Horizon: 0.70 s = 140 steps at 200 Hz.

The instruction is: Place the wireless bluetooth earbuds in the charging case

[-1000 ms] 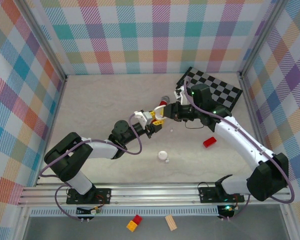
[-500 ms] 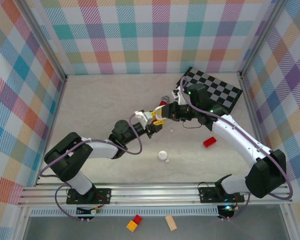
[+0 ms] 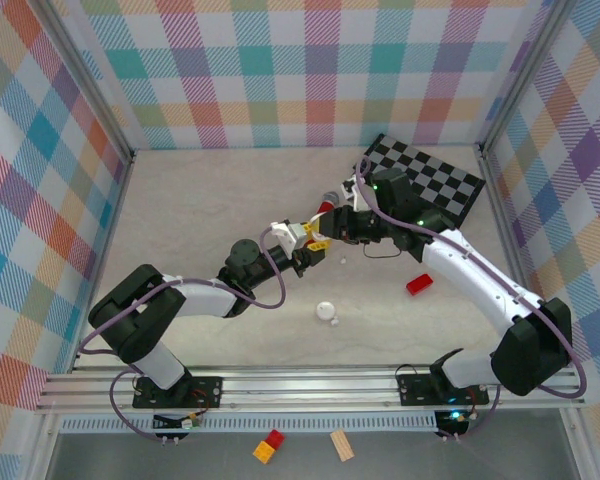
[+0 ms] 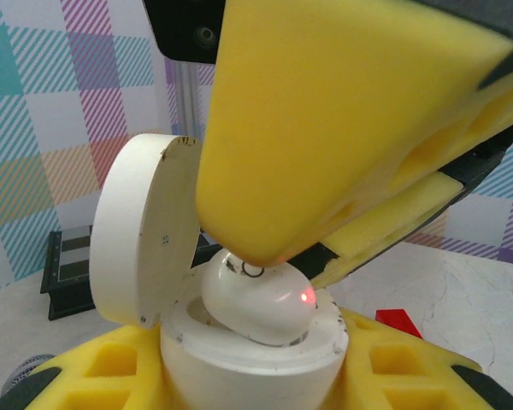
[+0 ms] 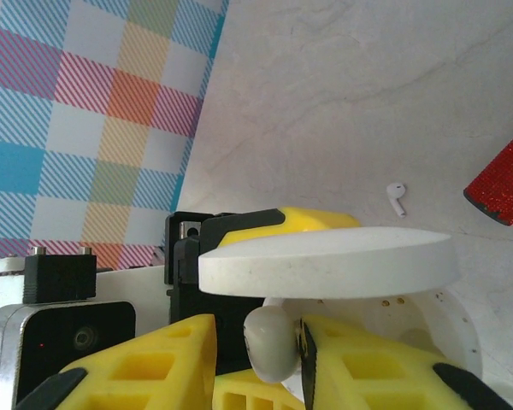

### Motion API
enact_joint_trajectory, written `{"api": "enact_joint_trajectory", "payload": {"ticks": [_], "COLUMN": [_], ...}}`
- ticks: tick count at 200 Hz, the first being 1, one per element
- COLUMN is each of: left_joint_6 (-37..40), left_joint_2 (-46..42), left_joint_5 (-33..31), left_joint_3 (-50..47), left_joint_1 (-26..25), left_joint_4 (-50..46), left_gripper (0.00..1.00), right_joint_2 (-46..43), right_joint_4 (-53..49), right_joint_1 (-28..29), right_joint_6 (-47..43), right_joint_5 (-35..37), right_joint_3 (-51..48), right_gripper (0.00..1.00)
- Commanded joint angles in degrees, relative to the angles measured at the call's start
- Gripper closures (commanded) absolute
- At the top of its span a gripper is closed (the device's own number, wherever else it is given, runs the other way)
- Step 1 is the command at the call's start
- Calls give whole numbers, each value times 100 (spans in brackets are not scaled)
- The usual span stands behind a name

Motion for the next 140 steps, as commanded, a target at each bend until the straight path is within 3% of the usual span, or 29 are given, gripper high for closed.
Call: {"api": "enact_joint_trajectory", "payload": {"ticks": [1, 108, 140], "left_joint_6": [60, 7, -32], "left_joint_2": [-115, -184, -264], "left_joint_5": [31, -23, 35], "left_joint_3": [100, 17, -48], "left_joint_1": [-92, -70, 0], "left_joint_4": [303, 277, 196], "left_gripper": [71, 71, 71], "right_joint_2": [-63, -1251, -2011], "right_joint_4": [-318, -459, -874], "right_joint_1": [30, 29, 30], "right_joint_6": [-169, -604, -701], "right_joint_5": [198, 368, 1125], "right_joint_3": [162, -208, -666], "right_gripper": [66, 52, 52]}}
